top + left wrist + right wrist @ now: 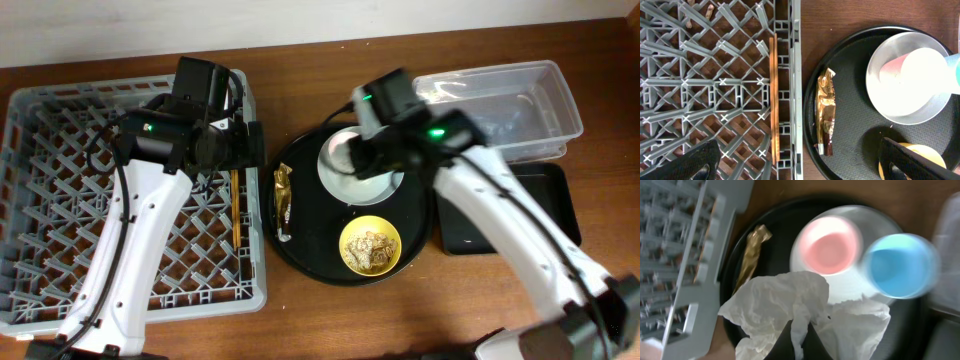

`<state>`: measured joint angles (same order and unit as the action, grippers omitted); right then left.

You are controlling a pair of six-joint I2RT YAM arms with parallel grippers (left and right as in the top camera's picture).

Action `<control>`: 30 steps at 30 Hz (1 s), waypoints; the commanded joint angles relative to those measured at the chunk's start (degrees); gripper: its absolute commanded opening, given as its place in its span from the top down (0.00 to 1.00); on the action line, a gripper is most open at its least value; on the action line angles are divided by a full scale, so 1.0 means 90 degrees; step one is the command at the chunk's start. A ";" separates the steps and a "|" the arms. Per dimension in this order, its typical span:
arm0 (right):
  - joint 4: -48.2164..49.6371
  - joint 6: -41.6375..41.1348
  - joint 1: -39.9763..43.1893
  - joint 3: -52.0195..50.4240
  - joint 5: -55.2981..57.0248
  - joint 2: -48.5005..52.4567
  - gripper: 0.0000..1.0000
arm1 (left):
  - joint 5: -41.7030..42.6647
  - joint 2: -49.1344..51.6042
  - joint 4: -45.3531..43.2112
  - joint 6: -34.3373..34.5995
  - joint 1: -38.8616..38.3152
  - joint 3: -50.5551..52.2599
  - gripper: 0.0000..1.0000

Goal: Sort waste into correct bins and load items into the dishwasher rack
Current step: 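Carry the tissue with the right gripper and drop it in the clear box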

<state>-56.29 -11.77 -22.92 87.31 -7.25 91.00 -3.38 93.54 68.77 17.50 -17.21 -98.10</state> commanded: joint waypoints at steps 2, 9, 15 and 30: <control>-0.0041 0.0034 0.1304 0.0087 0.0097 -0.0551 0.96 | 0.0019 -0.0015 -0.0012 -0.0029 0.0015 -0.0058 0.01; 0.1202 0.0036 0.3067 0.0085 0.0102 0.0172 0.96 | 0.0019 -0.0015 -0.0012 -0.0029 0.0015 -0.0058 0.01; 0.1841 0.0039 0.3521 0.0085 0.1064 0.1297 0.64 | 0.0019 -0.0015 -0.0010 -0.0029 0.0015 -0.0058 0.01; -0.0359 0.0255 0.3483 0.0085 -0.3220 -0.0248 0.01 | 0.0019 -0.0015 -0.0012 -0.0029 0.0015 -0.0058 0.01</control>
<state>-54.63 -10.07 10.02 87.96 -25.98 88.03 -3.38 93.54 68.77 17.52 -17.21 -98.10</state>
